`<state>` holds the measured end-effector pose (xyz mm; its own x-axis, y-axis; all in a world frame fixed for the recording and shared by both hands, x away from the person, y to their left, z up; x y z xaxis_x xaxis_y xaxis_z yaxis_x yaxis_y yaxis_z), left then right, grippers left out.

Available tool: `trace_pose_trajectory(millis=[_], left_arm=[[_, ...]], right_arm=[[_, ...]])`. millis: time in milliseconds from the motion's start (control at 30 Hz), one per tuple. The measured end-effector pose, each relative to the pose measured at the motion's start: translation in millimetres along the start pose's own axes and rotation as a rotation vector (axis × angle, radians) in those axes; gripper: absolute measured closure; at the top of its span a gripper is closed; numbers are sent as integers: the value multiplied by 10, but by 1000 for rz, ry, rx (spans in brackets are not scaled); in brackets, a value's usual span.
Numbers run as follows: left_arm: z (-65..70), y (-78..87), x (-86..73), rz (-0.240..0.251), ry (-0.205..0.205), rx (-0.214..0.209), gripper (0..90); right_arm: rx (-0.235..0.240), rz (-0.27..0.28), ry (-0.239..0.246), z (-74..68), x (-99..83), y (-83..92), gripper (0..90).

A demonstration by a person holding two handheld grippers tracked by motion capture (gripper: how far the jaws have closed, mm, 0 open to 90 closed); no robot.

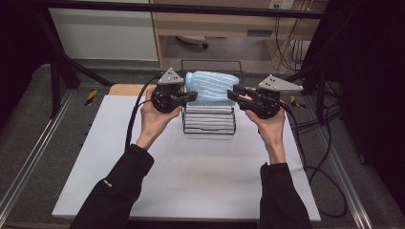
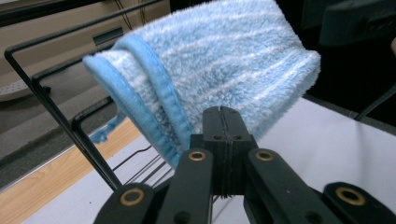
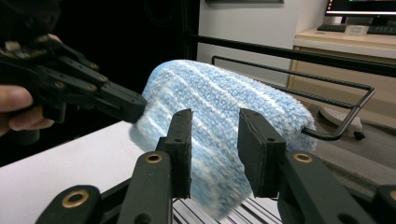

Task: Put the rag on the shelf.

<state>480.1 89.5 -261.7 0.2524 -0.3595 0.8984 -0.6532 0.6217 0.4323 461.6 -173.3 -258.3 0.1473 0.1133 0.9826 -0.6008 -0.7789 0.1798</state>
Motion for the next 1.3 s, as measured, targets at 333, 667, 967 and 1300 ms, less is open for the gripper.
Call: trace_pose_trajectory(millis=[333,667,967,1300], left_arm=[[-7,-77,-106,-7,-6,9,898],[-61,-220,-158,-1,16,42,897],[-67,-184,-171,21,30,24,893],[-74,53,-104,29,54,14,742]], right_arm=[[6,-124,-70,50,-222,-103,900],[-62,-116,-65,185,-392,-216,900],[-57,-79,-61,168,-390,-202,889],[-22,-54,-66,26,-206,-69,769]])
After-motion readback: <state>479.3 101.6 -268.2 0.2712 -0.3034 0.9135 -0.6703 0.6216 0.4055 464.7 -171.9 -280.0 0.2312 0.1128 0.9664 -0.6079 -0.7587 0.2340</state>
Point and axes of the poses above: each handheld gripper's, and its own axes: y roughly backward along the jaws, x roughly out of its top, z roughly to its right, the point moved 2 cm from there along -y, roughly forward along the jaws, and after that the axes turned 6 degrees about x, right-handed, at the moved point
